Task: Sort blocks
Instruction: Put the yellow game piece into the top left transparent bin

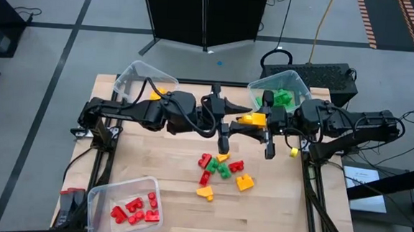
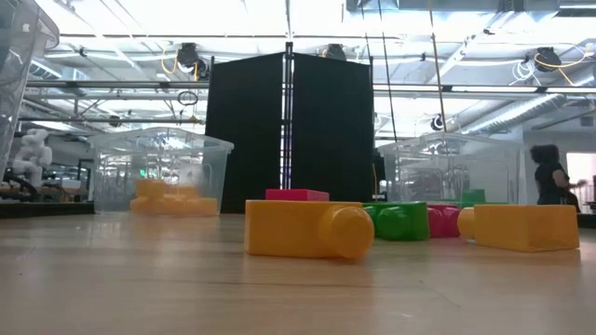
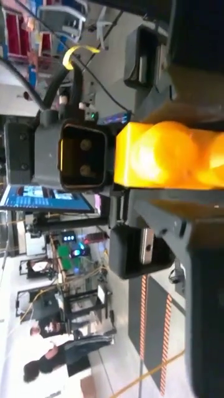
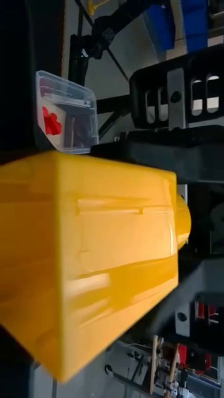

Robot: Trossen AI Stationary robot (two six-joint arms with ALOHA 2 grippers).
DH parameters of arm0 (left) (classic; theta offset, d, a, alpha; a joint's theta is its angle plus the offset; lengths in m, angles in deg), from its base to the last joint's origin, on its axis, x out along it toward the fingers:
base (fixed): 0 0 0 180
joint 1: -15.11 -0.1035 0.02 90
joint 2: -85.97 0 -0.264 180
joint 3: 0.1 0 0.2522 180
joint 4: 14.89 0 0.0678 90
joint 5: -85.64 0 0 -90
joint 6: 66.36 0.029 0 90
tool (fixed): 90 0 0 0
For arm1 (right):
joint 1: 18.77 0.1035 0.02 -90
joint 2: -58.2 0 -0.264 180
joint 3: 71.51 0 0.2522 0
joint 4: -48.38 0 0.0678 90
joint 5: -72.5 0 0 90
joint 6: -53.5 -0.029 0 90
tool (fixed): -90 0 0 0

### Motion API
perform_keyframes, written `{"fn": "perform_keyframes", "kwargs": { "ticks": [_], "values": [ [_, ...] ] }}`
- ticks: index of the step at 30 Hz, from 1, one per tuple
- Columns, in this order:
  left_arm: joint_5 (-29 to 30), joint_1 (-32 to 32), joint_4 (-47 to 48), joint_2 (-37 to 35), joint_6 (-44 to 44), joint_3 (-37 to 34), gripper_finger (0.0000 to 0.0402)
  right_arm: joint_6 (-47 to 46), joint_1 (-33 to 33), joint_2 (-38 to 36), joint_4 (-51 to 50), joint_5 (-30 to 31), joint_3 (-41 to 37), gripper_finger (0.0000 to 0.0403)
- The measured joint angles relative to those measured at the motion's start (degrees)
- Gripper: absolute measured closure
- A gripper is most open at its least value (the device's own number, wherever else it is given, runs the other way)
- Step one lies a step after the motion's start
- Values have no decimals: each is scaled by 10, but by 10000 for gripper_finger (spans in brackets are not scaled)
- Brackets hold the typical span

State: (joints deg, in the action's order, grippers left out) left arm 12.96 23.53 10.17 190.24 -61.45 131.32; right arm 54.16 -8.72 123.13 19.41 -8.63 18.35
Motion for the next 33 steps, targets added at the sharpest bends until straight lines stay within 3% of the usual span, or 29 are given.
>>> {"fn": "perform_keyframes", "kwargs": {
  "ticks": [10, 18, 20, 26, 29, 33],
  "values": [
    [-21, -3, 0, 5, 8, 0, 380, 0, 0, 0, -3, 2, 0, 286],
    [-17, -1, -4, 5, 31, 0, 387, -6, 0, 0, -2, 2, 0, 286],
    [-5, 3, -6, 5, 41, 0, 387, -6, 0, 0, -1, 6, 0, 262],
    [25, 8, 3, -11, 68, 0, 388, -16, 0, 0, 1, 15, 0, 129],
    [42, 7, 2, -22, 80, 1, 388, -17, 0, 0, -1, 15, 0, 101],
    [78, 9, 23, -35, 104, 0, 388, -16, 0, -2, -22, 17, 0, 94]
  ]
}}
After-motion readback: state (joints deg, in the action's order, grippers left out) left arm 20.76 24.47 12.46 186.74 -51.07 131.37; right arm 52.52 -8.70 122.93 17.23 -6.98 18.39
